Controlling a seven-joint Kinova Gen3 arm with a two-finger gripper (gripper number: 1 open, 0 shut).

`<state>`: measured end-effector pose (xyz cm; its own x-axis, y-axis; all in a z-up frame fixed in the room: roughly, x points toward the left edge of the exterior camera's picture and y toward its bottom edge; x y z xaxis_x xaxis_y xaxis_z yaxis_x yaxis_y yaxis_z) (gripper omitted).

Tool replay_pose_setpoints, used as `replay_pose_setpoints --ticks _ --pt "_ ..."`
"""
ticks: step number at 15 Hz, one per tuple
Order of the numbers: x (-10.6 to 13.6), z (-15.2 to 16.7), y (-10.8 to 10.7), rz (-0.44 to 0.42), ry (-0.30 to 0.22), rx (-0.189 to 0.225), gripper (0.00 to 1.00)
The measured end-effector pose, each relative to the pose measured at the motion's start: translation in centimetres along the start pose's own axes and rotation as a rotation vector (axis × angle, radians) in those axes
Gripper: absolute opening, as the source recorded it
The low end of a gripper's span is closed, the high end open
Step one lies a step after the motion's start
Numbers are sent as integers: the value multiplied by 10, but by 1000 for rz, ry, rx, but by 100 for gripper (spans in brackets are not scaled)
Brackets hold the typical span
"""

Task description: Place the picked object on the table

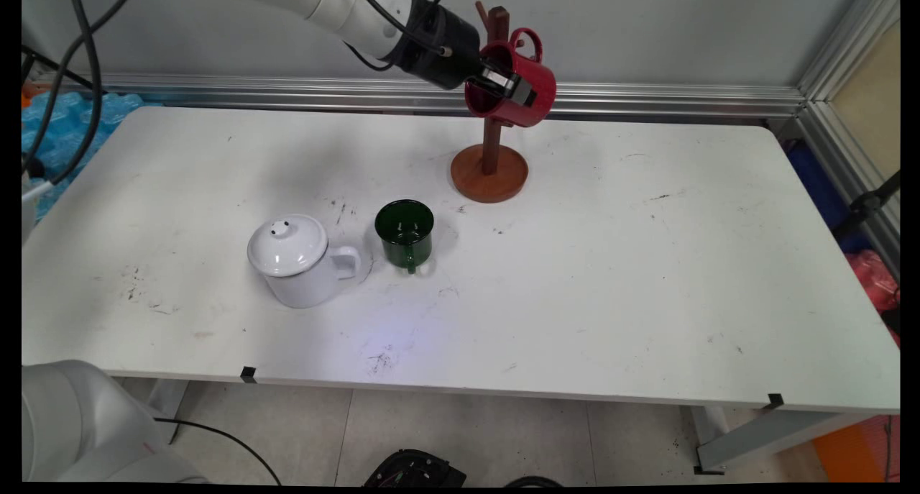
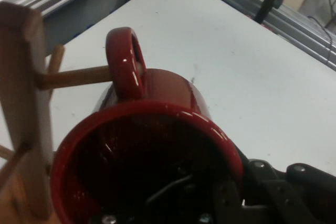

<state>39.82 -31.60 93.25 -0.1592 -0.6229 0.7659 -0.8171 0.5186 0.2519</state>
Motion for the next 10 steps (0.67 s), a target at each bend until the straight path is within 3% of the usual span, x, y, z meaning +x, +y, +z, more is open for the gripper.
replay_pose_setpoints --ticks 10 --pt "4 -15 26 18 -16 -59 0"
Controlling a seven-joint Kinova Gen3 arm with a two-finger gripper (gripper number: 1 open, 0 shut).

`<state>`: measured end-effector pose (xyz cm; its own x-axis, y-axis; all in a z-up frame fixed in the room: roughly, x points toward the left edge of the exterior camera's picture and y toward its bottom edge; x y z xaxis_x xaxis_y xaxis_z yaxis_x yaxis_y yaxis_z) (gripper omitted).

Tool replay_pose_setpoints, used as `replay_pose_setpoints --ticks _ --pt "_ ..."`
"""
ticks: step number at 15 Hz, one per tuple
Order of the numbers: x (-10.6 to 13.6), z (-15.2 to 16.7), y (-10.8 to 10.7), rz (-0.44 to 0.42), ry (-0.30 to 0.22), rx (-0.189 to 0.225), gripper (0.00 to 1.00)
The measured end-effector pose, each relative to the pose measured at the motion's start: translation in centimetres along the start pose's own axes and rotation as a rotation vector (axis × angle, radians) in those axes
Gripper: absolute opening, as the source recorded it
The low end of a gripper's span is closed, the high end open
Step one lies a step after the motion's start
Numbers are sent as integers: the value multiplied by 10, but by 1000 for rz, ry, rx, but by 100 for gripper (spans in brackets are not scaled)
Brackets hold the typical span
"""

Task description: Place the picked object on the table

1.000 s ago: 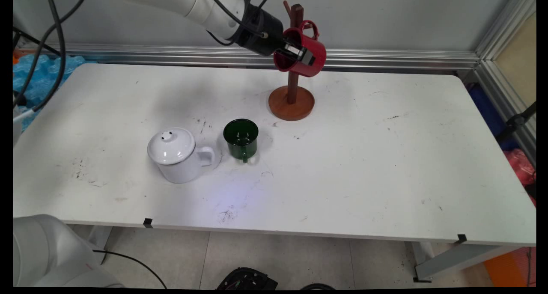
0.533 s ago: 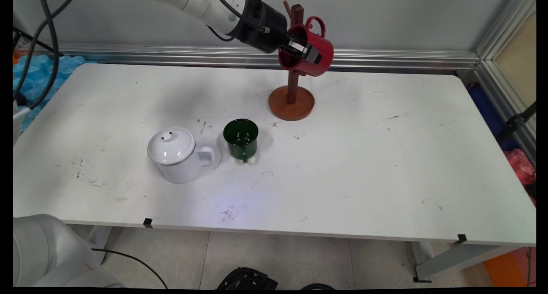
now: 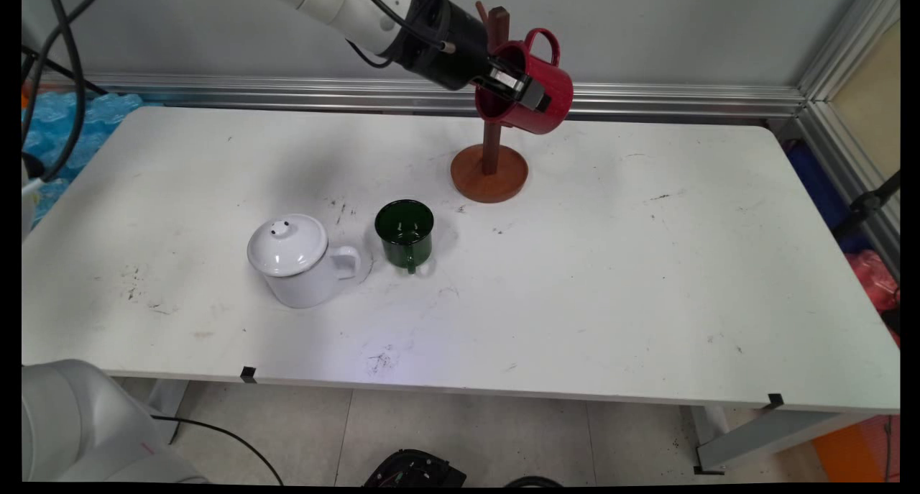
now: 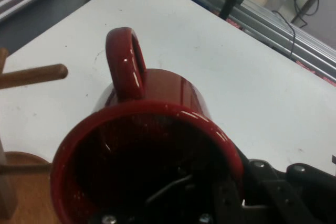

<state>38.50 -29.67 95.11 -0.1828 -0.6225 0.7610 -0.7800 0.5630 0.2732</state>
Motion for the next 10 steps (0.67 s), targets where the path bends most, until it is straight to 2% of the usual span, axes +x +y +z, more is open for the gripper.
replay_pose_setpoints --ticks 3,10 --pt "0 -9 1 15 -26 13 0" --pt "-8 -40 -12 67 -125 74 0"
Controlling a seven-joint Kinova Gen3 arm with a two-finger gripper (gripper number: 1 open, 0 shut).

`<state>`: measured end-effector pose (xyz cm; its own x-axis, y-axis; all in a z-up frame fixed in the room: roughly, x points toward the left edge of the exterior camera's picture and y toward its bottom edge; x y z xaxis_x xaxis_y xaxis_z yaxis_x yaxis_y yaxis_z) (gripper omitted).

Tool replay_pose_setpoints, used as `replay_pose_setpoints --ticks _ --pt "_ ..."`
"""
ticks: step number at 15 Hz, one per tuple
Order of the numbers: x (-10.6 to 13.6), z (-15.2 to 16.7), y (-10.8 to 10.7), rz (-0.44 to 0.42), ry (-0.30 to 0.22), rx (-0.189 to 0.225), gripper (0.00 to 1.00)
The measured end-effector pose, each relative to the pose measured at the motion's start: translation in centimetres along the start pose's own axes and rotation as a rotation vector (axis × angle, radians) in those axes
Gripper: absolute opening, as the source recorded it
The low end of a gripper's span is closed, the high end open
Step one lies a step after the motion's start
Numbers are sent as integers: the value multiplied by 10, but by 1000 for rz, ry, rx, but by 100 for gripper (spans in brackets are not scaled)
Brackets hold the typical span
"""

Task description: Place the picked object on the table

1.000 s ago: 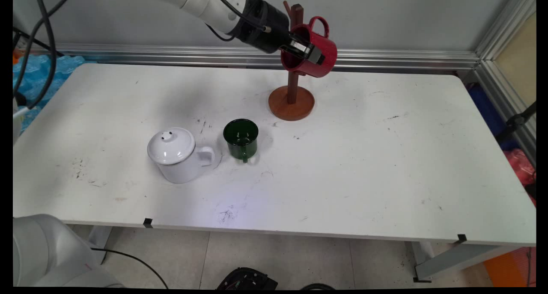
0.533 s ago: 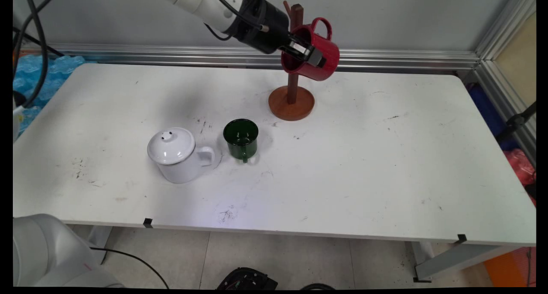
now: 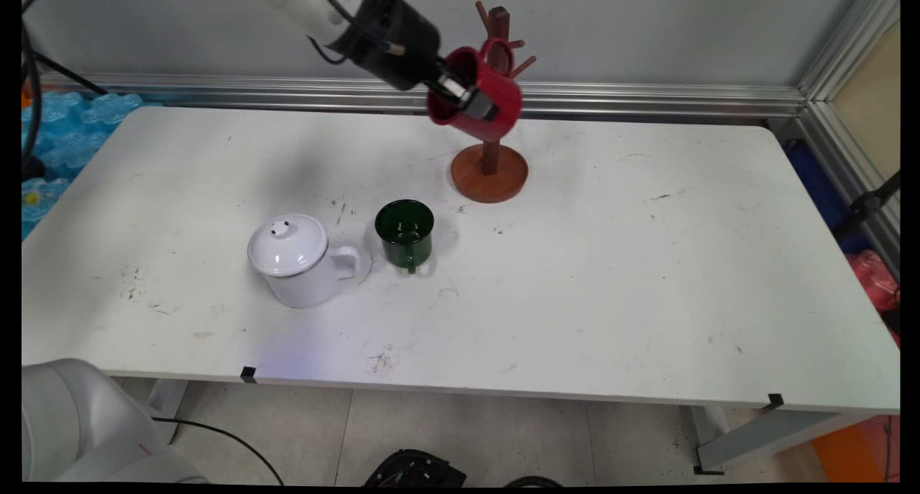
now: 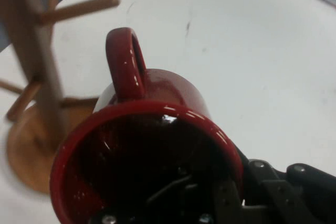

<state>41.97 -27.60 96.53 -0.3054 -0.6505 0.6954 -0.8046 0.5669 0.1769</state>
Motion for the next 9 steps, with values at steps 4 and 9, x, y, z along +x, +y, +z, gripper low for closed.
replay_pose_setpoints --ticks 4,9 --pt "-9 -17 -12 42 -72 38 0" --pt "-19 -33 -32 95 -160 94 0"
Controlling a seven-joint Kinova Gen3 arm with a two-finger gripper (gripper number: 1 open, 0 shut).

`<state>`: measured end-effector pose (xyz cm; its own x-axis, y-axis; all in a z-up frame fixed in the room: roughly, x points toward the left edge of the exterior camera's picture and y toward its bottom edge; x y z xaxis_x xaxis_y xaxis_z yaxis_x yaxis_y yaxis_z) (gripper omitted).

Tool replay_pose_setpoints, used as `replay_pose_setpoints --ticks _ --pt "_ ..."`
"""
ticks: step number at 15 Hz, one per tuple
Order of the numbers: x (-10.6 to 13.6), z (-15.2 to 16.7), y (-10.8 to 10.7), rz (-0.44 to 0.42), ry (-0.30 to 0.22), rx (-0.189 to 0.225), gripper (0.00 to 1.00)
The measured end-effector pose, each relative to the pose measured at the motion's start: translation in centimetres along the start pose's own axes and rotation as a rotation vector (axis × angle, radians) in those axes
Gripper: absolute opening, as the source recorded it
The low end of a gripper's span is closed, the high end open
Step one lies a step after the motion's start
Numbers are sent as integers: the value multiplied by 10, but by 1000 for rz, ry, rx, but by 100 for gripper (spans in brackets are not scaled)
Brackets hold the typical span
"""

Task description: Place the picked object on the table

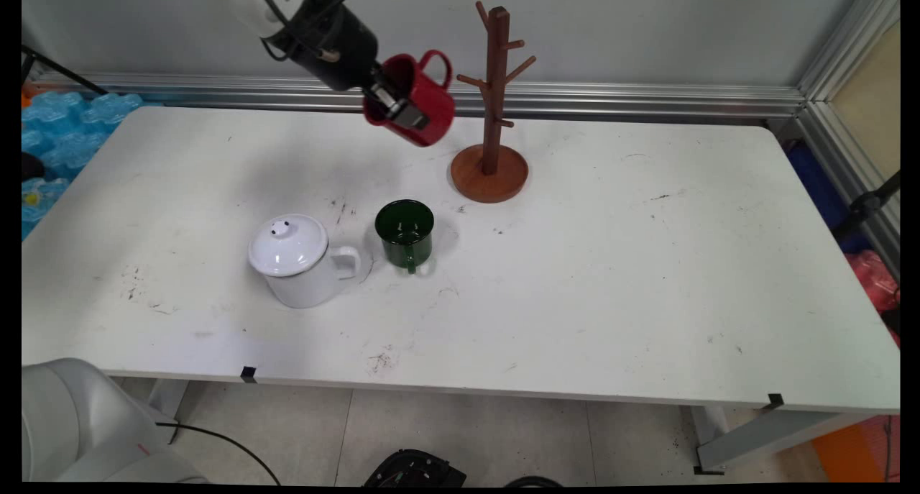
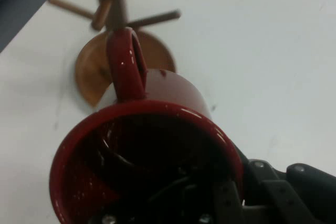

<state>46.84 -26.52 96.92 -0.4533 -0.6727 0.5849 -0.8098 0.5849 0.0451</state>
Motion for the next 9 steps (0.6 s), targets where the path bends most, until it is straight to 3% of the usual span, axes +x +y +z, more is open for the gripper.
replay_pose_setpoints --ticks 9 --pt "-12 1 -35 84 -136 71 0"
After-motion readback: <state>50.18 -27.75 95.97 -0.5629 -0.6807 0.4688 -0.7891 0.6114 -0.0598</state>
